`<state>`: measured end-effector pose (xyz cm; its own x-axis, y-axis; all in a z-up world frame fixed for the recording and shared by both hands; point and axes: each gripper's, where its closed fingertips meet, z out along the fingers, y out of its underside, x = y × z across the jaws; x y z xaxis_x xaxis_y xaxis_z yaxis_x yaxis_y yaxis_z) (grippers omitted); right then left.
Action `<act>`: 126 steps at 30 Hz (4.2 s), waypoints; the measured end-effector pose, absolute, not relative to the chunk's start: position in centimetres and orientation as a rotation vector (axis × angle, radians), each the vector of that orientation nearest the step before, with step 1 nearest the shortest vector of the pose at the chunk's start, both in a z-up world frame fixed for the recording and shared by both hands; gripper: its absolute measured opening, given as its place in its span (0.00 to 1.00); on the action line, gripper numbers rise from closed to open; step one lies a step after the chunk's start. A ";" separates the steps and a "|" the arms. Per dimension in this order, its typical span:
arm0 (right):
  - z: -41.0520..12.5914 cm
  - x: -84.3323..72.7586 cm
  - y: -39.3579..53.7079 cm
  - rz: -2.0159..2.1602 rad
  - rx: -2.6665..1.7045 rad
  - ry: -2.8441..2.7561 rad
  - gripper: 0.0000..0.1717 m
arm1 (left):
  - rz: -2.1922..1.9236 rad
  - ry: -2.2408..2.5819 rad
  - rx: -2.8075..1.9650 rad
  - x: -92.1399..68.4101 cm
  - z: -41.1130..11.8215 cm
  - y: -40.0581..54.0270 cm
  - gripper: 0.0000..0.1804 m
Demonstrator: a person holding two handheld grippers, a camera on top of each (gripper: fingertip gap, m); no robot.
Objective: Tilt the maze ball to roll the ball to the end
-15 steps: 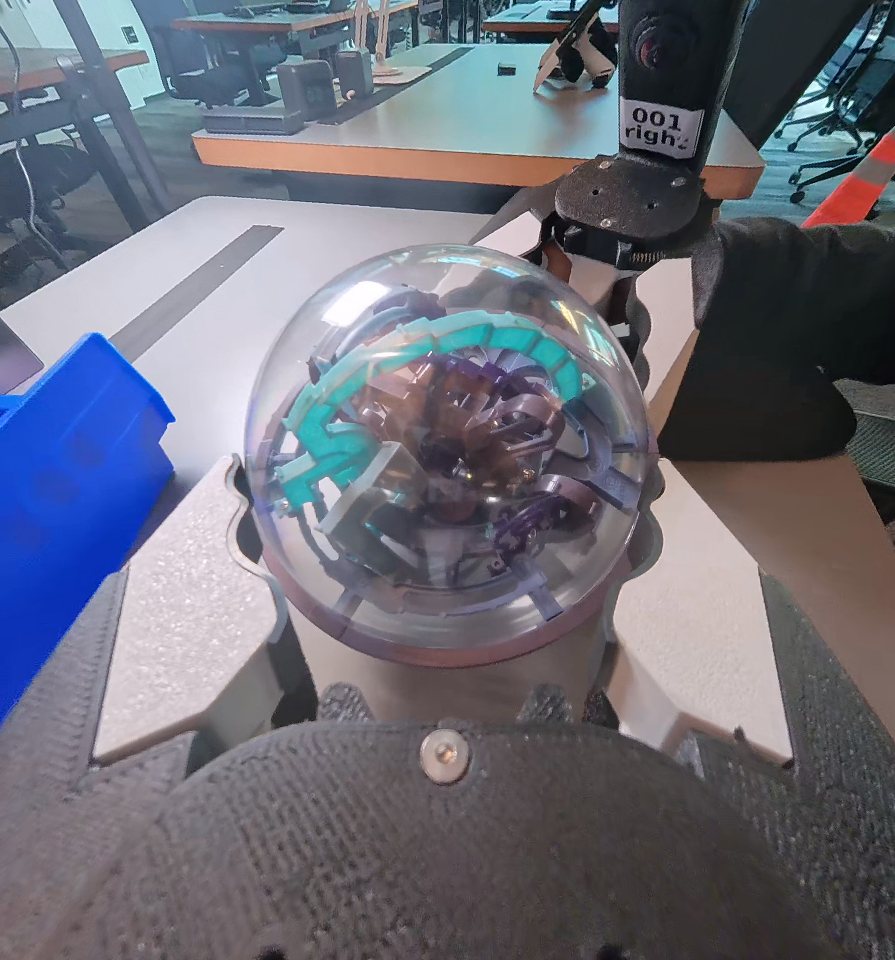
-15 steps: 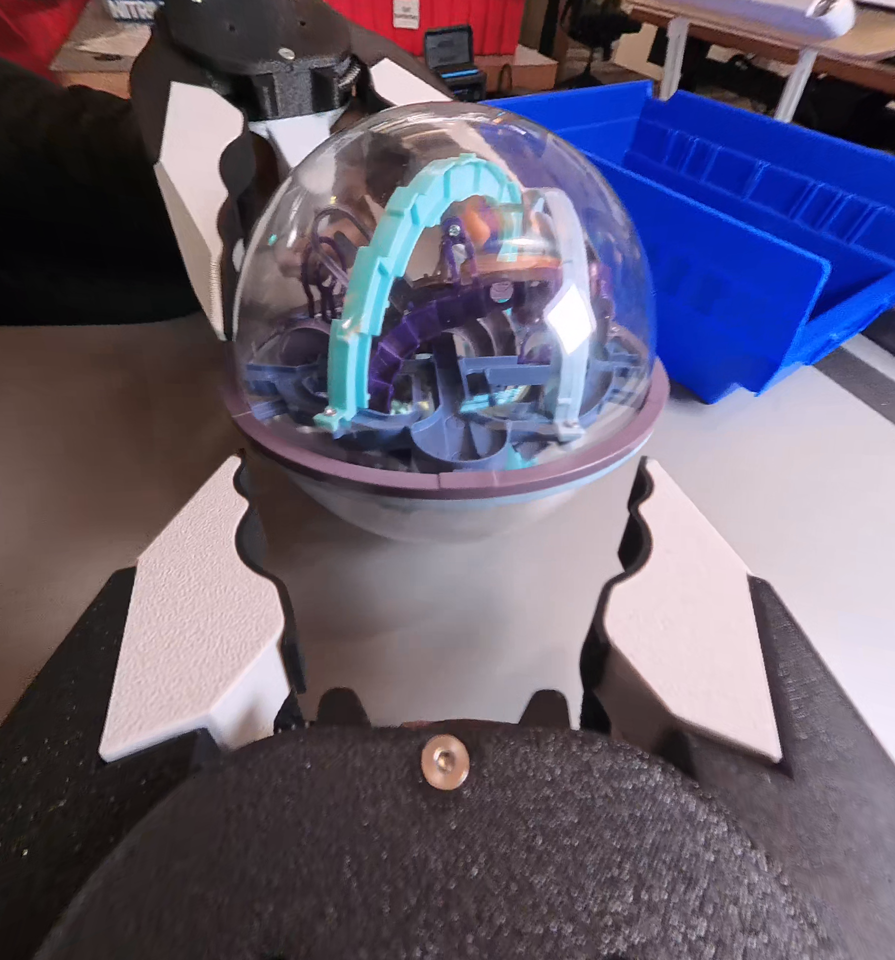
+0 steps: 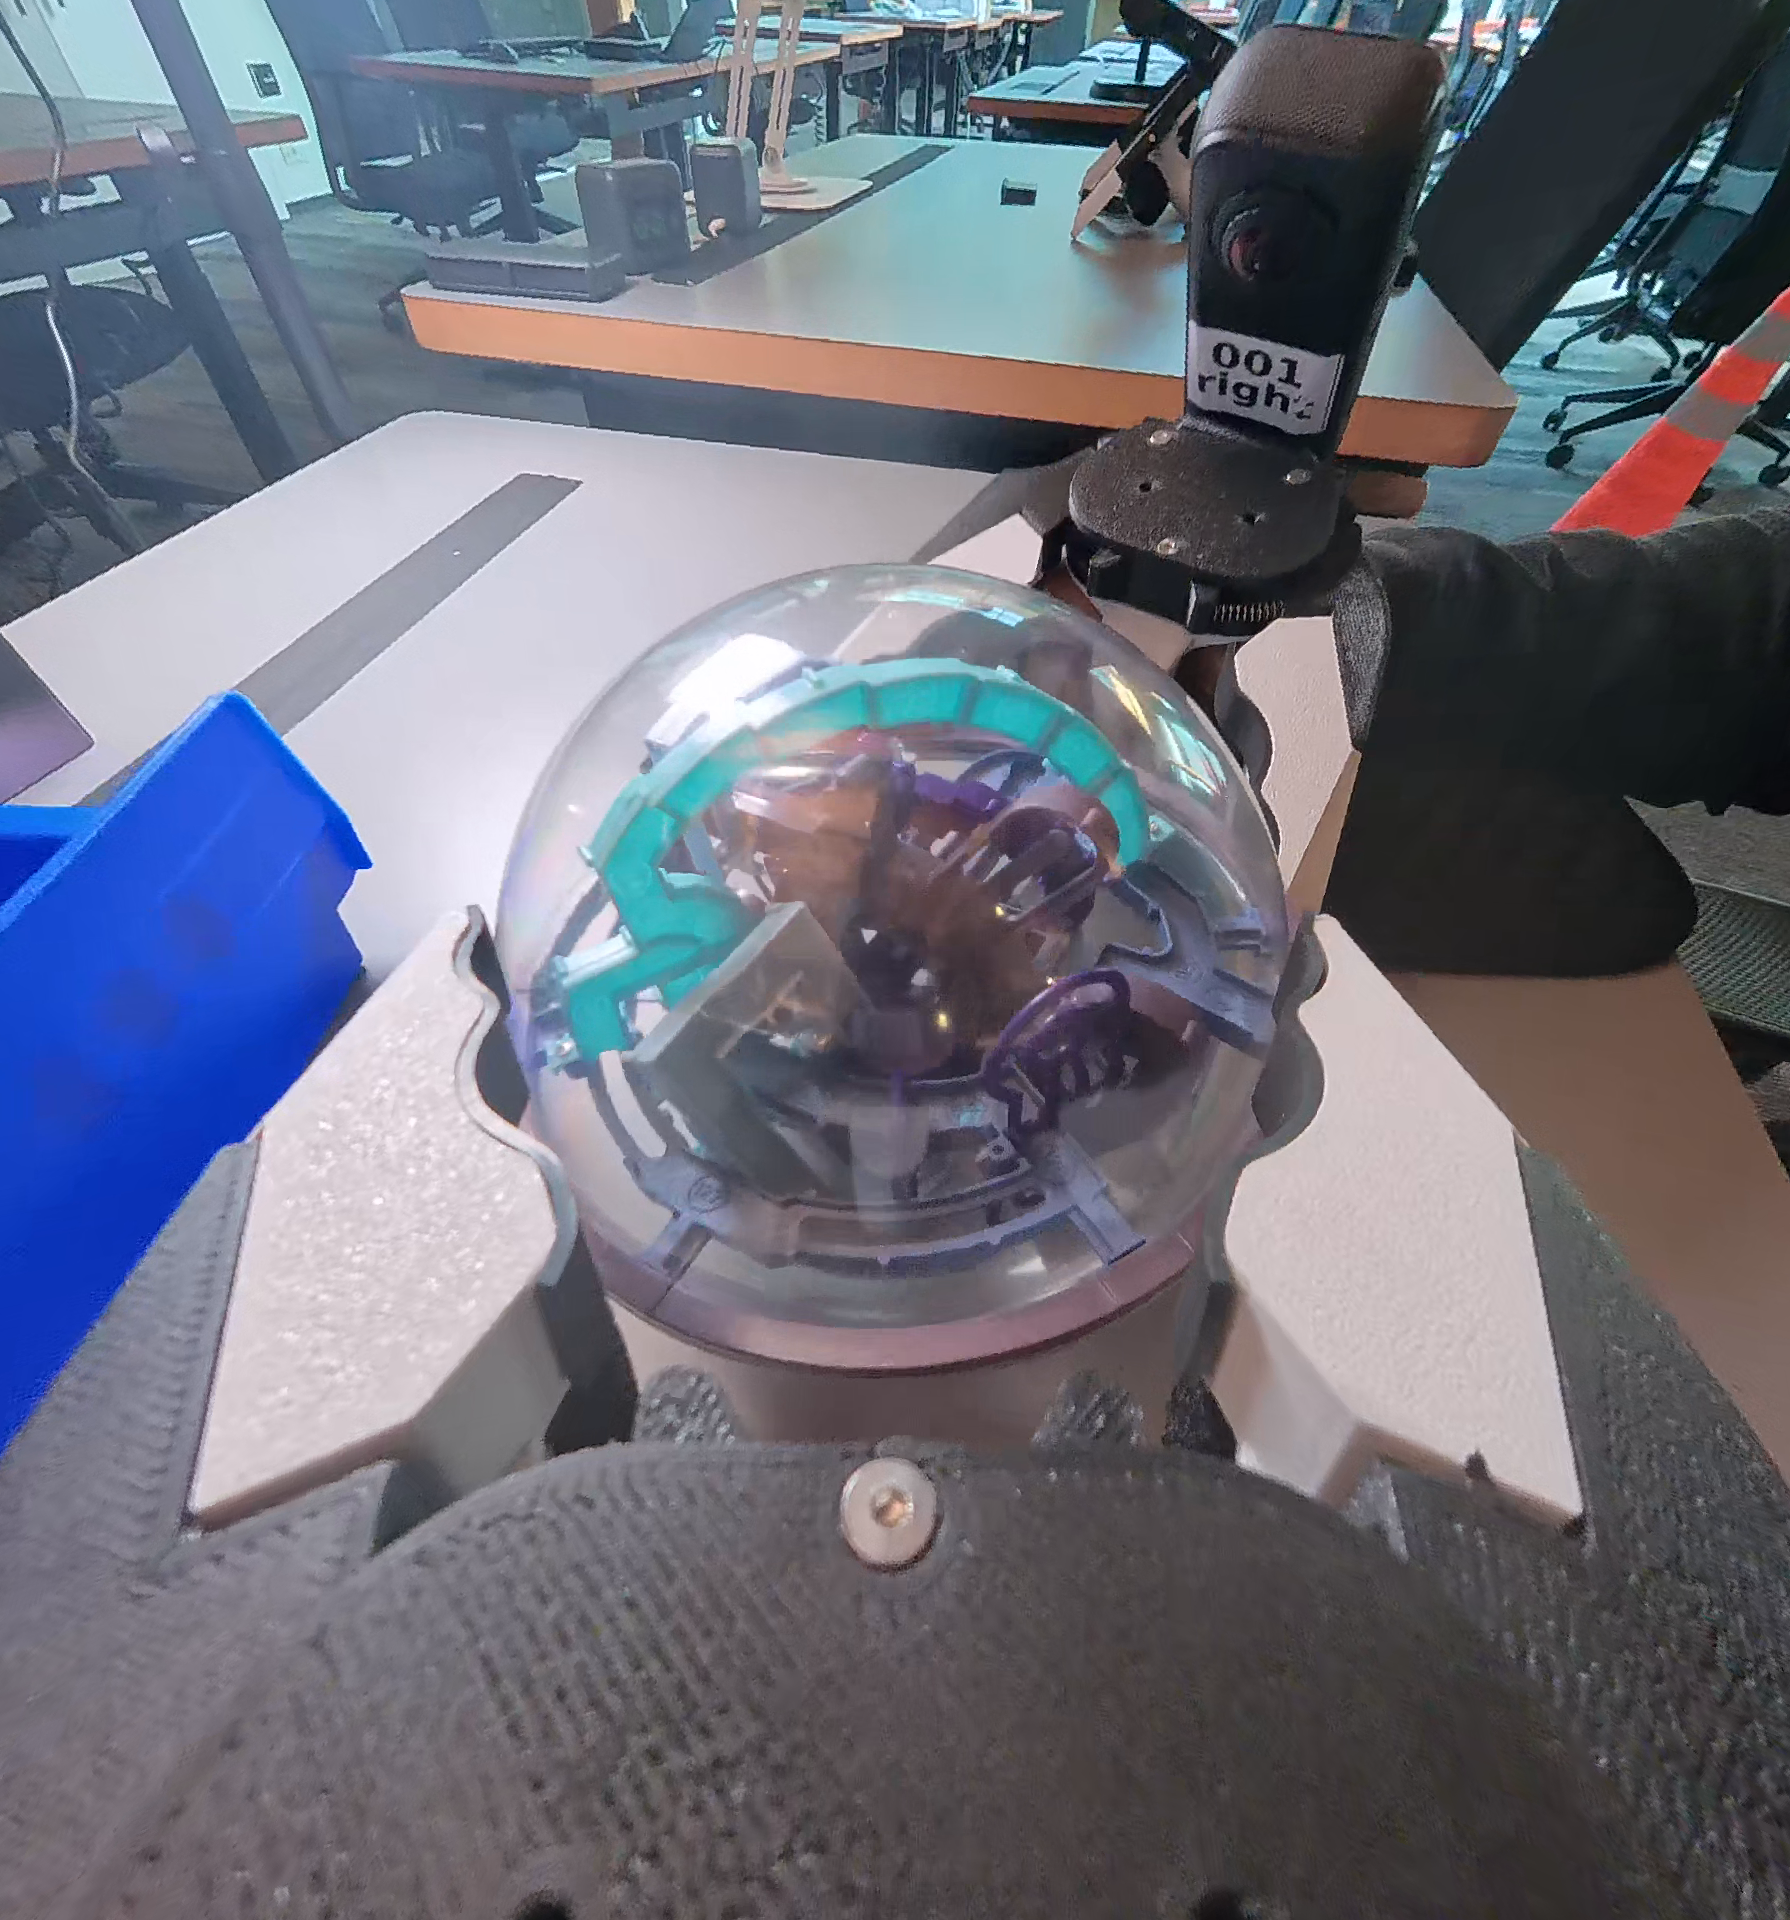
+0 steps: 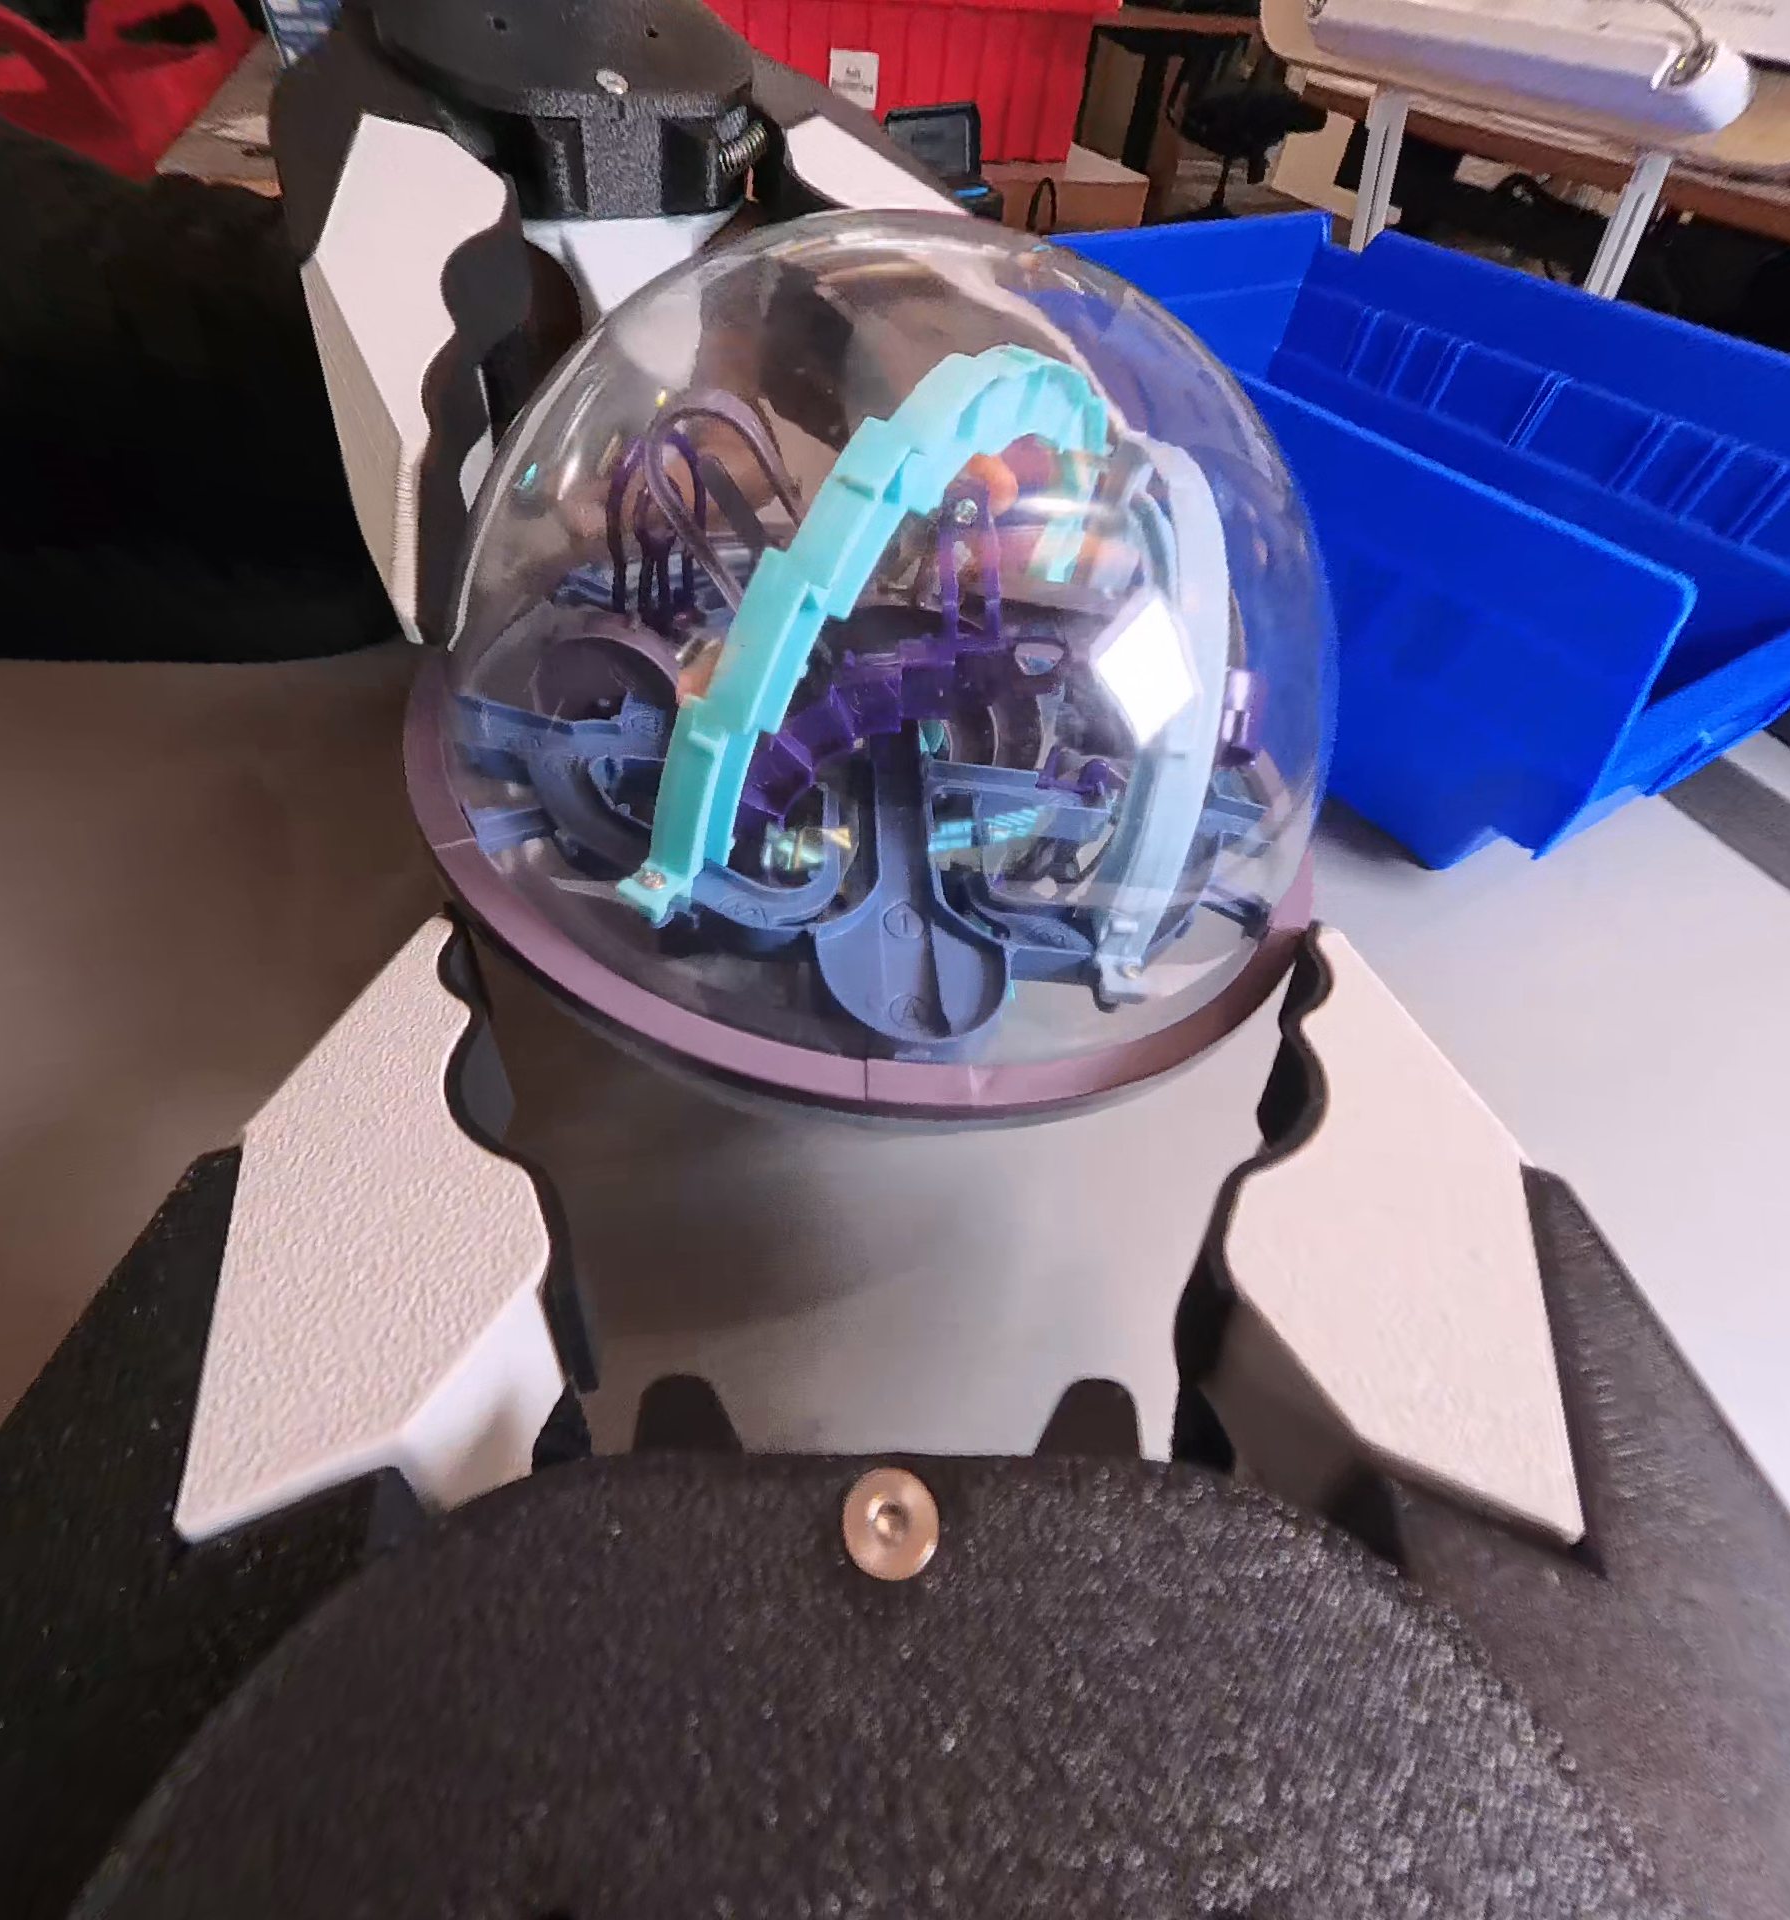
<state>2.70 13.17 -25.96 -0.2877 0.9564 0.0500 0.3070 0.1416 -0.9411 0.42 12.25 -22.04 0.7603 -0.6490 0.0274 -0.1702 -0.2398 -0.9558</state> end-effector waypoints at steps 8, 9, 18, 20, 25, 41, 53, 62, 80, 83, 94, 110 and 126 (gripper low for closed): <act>-27.4 2.5 11.5 1.209 -1.337 -1.778 0.84 | -0.538 0.670 -1.817 0.7 -21.2 11.8 0.77; -27.4 2.4 11.4 1.216 -1.347 -1.778 0.84 | -0.552 0.662 -1.816 0.6 -21.1 11.8 0.77; -27.0 2.3 11.2 1.284 -1.444 -1.730 0.84 | -0.677 0.585 -1.840 0.0 -21.2 12.1 0.77; -26.8 2.3 11.3 1.285 -1.450 -1.717 0.84 | -0.695 0.574 -1.830 -0.1 -21.2 12.0 0.78; -26.4 2.4 11.2 1.315 -1.487 -1.689 0.84 | -0.758 0.521 -1.822 -0.4 -21.2 12.0 0.77; -26.6 2.3 10.4 1.320 -1.483 -1.703 0.83 | -0.736 0.610 -1.788 -0.3 -21.5 10.8 0.79; -26.4 2.4 10.3 1.340 -1.467 -1.693 0.79 | -0.761 0.679 -1.797 -0.4 -23.7 9.0 0.87; -26.5 2.3 10.0 1.336 -1.489 -1.691 0.79 | -0.791 0.682 -1.803 -0.5 -23.7 8.9 0.87; -26.3 2.1 8.7 1.386 -1.545 -1.674 0.77 | -0.900 0.646 -1.815 -0.7 -23.4 8.2 0.87; -26.5 2.1 8.3 1.395 -1.581 -1.679 0.77 | -0.911 0.647 -1.824 -0.7 -23.2 8.1 0.87; -26.2 2.3 7.3 1.451 -1.675 -1.640 0.77 | -1.018 0.578 -1.848 -0.6 -23.2 7.3 0.87; -25.3 2.0 6.8 1.407 -1.572 -1.644 0.80 | -0.933 0.633 -1.852 -0.4 -24.0 5.9 0.88; -25.4 2.1 7.0 1.335 -1.441 -1.652 0.80 | -0.826 0.699 -1.764 -0.2 -24.0 5.8 0.88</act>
